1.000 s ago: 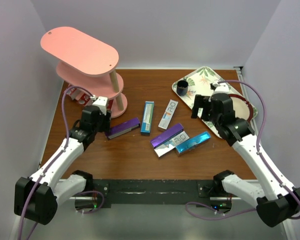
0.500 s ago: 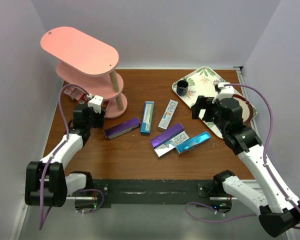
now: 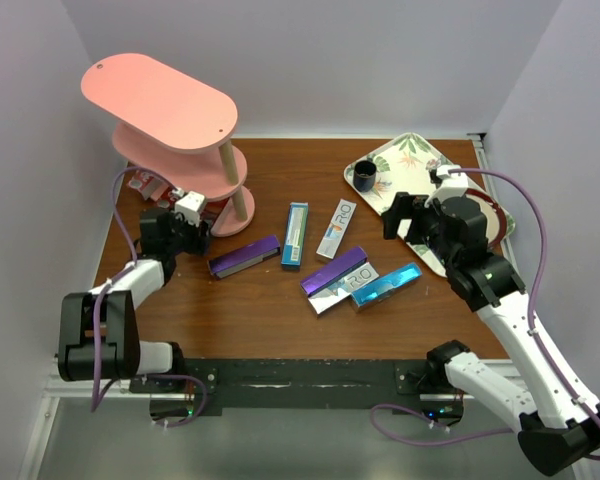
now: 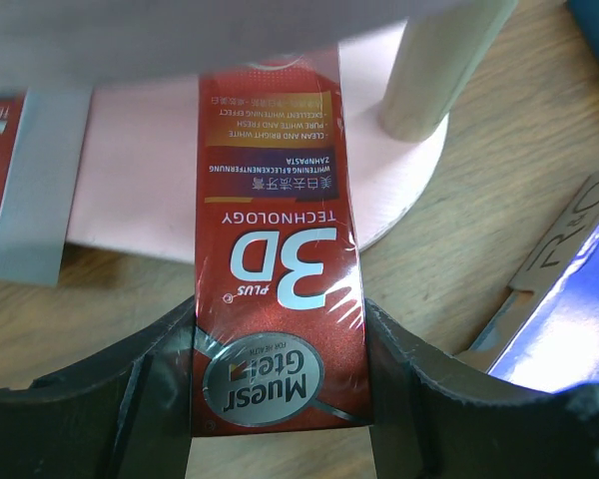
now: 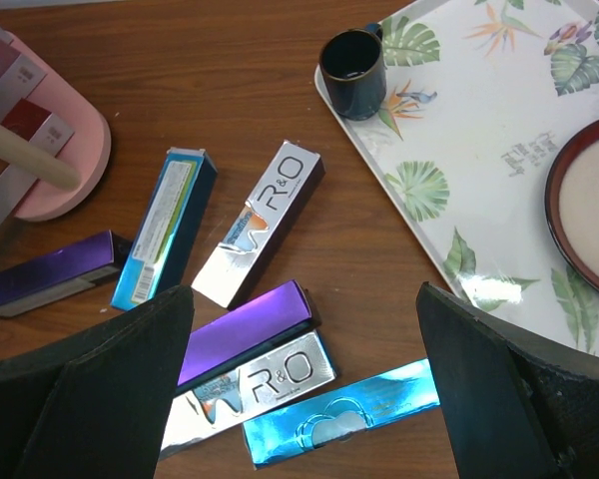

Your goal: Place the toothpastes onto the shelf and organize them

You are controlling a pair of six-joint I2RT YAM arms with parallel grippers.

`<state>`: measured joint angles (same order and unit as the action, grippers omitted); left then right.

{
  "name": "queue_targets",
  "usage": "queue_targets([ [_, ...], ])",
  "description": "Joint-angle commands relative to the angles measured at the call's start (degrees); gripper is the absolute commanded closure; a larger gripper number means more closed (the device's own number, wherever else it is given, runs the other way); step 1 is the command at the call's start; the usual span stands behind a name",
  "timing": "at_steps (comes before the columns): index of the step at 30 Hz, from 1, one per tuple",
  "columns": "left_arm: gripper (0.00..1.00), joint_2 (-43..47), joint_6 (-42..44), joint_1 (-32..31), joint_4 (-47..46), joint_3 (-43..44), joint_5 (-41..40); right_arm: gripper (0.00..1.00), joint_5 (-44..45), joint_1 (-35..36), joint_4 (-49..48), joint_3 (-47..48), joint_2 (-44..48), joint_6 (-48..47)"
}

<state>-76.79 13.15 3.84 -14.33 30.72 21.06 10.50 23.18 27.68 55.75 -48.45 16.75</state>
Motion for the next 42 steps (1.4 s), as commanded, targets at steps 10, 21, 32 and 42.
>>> queue_targets([
  [10, 0.77, -4.1, 1.2, 0.5, -9.5, 5.4, 4.4, 0.02, -1.2, -0.3, -1.3, -0.2, -0.4, -1.2],
  [21, 0.66, -7.3, 1.6, 0.5, -10.4, 6.3, 4.0, 0.01, -1.9, -0.2, -1.2, -0.1, -1.2, -1.4],
  [32, 0.43, -8.0, 1.4, 0.4, -12.0, 5.8, 3.5, 0.01, -2.2, -0.2, -1.0, 0.1, -1.6, -1.5],
  [42, 0.24, -7.8, 1.7, 0.5, -11.9, 5.4, 3.8, 0.01, -2.4, -0.2, -0.7, 0.2, -2.0, -1.6],
])
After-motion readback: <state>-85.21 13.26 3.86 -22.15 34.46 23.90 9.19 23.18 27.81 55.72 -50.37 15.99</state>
